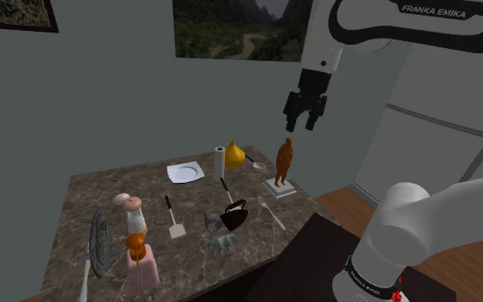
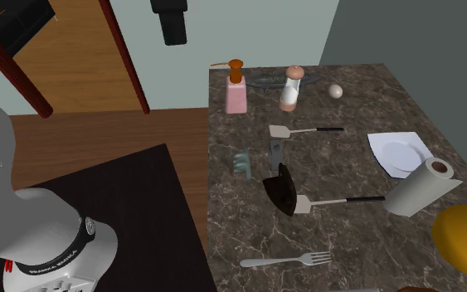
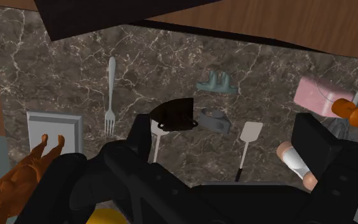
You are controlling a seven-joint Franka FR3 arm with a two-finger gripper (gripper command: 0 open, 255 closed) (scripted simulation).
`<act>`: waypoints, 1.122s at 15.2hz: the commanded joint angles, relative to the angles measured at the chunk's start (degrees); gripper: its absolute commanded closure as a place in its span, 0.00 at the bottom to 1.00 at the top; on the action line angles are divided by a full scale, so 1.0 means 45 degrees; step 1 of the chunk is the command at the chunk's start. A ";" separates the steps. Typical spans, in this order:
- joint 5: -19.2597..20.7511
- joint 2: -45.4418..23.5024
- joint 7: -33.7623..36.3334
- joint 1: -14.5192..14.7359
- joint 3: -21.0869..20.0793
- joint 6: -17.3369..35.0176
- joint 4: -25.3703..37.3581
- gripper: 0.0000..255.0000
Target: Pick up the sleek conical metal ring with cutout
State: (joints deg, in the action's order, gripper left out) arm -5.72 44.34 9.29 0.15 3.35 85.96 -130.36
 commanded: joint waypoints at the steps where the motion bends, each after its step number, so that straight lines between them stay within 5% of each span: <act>1: 0.0000 0.0000 0.0000 0.0000 0.0000 0.0000 0.0000 0.00; 17: 0.0445 -0.4844 -0.3548 0.1233 0.0101 0.6919 -0.2155 0.00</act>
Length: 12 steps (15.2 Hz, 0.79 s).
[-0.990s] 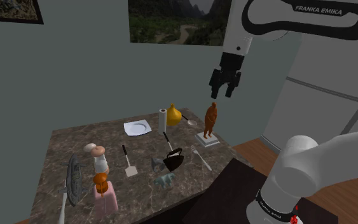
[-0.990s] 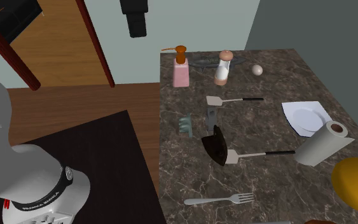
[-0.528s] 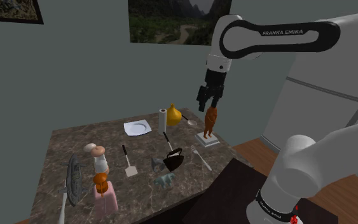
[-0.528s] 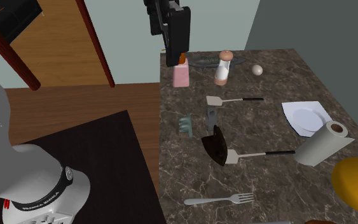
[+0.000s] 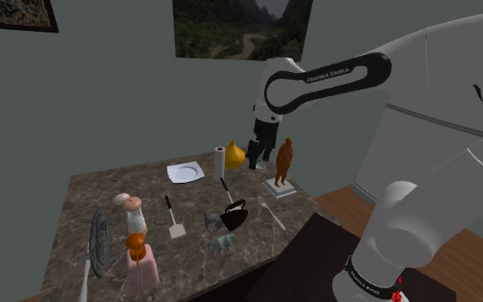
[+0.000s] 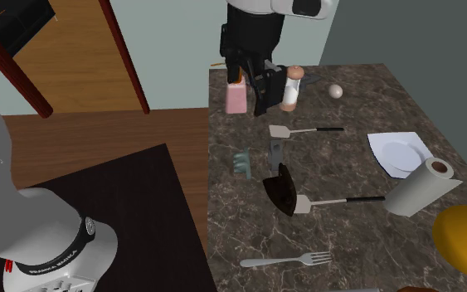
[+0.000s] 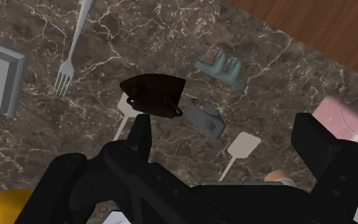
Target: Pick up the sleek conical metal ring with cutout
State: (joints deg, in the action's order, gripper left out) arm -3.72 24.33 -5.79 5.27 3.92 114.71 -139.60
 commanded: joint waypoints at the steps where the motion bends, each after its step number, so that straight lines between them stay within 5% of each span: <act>1: 0.0005 -0.0823 -0.0404 0.0167 -0.0031 0.0942 -0.0090 0.00; 12: 0.0062 -0.5955 -0.2501 0.0795 -0.0305 0.4871 0.1143 0.00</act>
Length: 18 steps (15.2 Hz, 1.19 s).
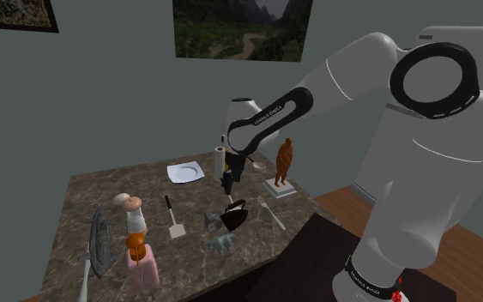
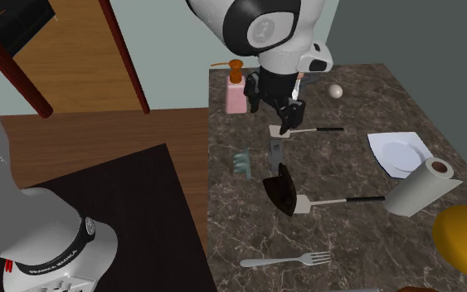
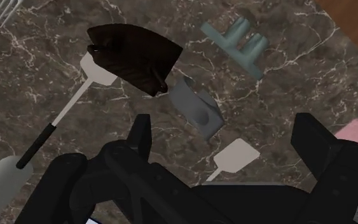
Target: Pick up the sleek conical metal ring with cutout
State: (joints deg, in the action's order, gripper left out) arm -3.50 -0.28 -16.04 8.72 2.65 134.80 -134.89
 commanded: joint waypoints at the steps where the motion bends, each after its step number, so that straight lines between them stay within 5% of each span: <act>1: 0.0039 -0.0973 -0.0387 0.0068 -0.0068 0.0694 0.0302 0.00; 13: 0.0921 -0.6804 -0.1786 0.0572 -0.0525 0.3079 0.3856 0.00; 18: 0.0996 -0.7744 -0.1838 0.0617 -0.0531 0.3609 0.4273 0.00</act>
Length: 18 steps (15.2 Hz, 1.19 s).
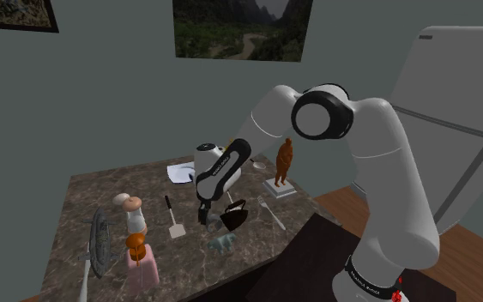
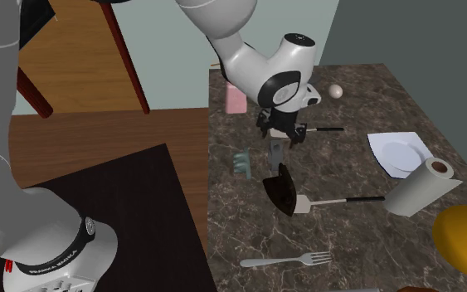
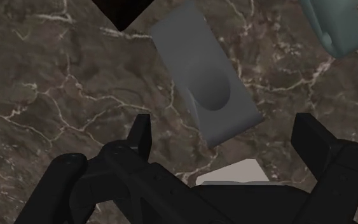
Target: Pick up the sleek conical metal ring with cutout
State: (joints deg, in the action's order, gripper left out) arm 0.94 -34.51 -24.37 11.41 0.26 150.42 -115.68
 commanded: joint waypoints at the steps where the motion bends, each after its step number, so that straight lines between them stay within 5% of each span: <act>1: 0.0010 -0.0292 0.0016 0.0019 0.0001 0.0249 0.0049 0.00; 5: 0.0012 -0.0697 0.0021 0.0021 0.0003 0.0525 0.0178 0.00; 6: 0.0013 -0.0694 0.0043 0.0041 0.0002 0.0521 0.0179 1.00; 18: 0.0010 -0.0225 0.0015 0.0019 0.0000 0.0205 0.0025 1.00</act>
State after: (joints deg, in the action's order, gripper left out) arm 0.98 -36.09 -24.35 11.45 0.26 151.78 -115.43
